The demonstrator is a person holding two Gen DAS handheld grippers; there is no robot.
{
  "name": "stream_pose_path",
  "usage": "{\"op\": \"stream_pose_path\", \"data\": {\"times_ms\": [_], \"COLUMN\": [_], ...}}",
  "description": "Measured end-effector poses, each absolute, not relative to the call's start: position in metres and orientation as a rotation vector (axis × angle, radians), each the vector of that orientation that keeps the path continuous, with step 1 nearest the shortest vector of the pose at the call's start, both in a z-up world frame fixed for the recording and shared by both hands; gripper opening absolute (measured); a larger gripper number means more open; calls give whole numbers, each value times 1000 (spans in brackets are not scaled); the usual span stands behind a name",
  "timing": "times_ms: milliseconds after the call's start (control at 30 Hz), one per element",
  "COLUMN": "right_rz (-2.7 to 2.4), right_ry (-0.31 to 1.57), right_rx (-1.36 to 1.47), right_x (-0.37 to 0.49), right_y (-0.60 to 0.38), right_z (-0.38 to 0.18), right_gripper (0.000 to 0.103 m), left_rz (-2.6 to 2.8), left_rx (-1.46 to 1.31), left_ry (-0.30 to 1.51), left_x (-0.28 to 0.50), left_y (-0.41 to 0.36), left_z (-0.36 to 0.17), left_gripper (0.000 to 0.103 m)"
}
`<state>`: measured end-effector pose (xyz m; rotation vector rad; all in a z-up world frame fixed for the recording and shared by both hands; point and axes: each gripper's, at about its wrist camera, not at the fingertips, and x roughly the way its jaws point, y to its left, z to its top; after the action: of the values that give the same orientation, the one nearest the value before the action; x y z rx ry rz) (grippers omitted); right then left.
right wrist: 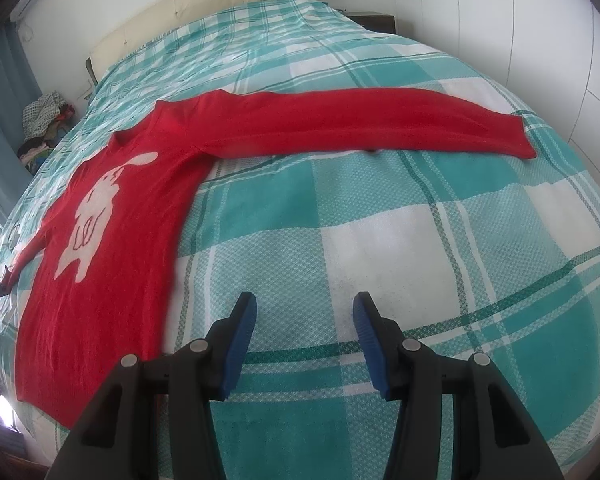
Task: Fold small clothes
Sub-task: 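Grasp the other sleeve cuff with the left tool, stretch it outward, release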
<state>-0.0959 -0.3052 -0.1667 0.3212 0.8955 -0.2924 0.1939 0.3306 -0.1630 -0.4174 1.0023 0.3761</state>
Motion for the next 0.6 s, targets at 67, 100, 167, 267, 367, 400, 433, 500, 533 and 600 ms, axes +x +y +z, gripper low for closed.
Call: {"op": "stream_pose_path", "data": {"times_ms": [67, 100, 167, 267, 367, 400, 433, 500, 533, 600], "right_rz": [-292, -291, -291, -290, -292, -292, -293, -296, -304, -324], "right_ry": [904, 907, 911, 908, 908, 910, 911, 905, 895, 867], "right_rx": [322, 319, 309, 307, 309, 305, 300, 289, 278, 244], "right_x": [-95, -95, -94, -94, -94, -94, -94, -93, -93, -91], "right_y": [-306, -306, -305, -305, -305, -304, -304, -303, -302, -302], "right_z": [-170, -171, -172, -172, -174, -175, -174, -171, -168, -160], "right_gripper": [50, 50, 50, 51, 53, 53, 53, 53, 53, 53], "left_rz": [369, 372, 390, 487, 506, 501, 487, 427, 380, 268], "left_rx": [-429, -429, -432, -396, -383, -357, -328, -270, -239, -175], "left_ry": [1002, 1005, 1008, 995, 1000, 999, 997, 984, 976, 966], "left_x": [192, 192, 188, 176, 162, 158, 154, 147, 143, 139], "left_y": [333, 334, 339, 357, 370, 368, 362, 340, 324, 285], "left_z": [-164, -163, -159, -152, -146, -142, -137, -125, -120, -113], "left_gripper": [7, 12, 24, 26, 26, 26, 26, 34, 39, 63]}}
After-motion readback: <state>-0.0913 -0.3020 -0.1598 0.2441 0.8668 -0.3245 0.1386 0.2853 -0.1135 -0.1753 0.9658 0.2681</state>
